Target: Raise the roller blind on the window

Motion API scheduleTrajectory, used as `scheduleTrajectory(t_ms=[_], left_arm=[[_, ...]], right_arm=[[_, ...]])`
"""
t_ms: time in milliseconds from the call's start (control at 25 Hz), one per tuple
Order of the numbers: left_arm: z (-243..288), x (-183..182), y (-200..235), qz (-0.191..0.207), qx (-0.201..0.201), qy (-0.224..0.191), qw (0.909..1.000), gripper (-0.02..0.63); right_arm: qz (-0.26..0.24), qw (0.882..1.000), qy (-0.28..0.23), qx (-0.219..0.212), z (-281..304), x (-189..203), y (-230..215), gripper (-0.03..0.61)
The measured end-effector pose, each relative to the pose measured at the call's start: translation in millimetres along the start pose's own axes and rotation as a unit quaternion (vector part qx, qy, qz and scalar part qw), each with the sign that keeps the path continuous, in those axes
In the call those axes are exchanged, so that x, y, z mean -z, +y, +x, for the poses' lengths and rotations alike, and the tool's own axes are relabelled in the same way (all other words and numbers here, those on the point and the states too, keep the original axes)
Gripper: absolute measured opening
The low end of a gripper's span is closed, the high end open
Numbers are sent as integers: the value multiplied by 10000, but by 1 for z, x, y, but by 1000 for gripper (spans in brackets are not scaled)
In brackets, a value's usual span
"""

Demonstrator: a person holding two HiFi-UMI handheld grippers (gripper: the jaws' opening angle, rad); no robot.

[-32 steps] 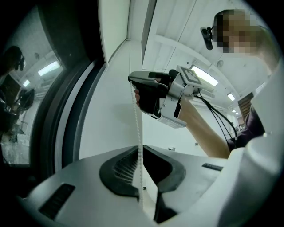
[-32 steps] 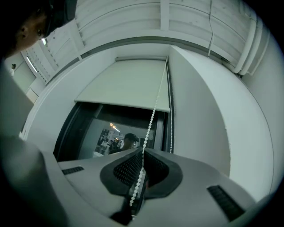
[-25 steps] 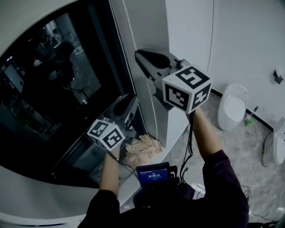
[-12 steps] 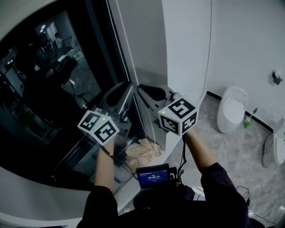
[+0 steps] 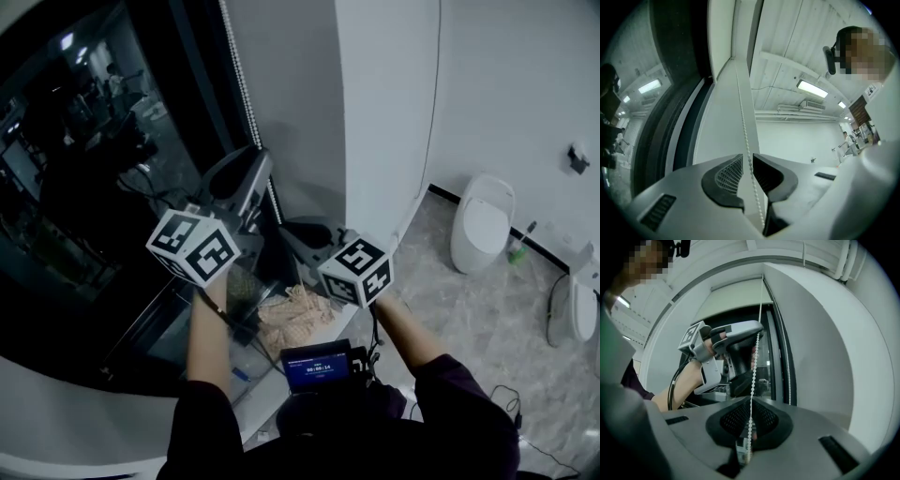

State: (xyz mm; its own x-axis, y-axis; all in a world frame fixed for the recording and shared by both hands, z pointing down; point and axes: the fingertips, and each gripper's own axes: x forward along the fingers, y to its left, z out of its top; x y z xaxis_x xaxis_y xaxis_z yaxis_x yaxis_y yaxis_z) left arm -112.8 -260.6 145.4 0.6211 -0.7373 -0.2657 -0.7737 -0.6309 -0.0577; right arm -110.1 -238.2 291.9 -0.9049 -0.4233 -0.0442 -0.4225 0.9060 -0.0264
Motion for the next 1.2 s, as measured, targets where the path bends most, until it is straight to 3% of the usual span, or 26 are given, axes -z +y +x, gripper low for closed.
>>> scheduleTrajectory(t_ms=[200,400,760,1080,1200], left_arm=[[7,1,-9,127,209,99,9997,20],[3,2,-5,291,168,53,9994,11],[1,-2,-7,183,47,-243,9995,12],[-14,-3,-2,160,5,-321,9994,11],[-22,18,2,116,-100,-123,9998,11]], right_arm=[[-29,9999,100,-124,0,1,14,17],[174,9998,7,41,-4,2,-5,17],[50,9999,-117,-21,-2,1,3,17],[138,9997,-149,134,-3,4,-16,18],[416,9982,-410,141,-15,-15,-31,22]])
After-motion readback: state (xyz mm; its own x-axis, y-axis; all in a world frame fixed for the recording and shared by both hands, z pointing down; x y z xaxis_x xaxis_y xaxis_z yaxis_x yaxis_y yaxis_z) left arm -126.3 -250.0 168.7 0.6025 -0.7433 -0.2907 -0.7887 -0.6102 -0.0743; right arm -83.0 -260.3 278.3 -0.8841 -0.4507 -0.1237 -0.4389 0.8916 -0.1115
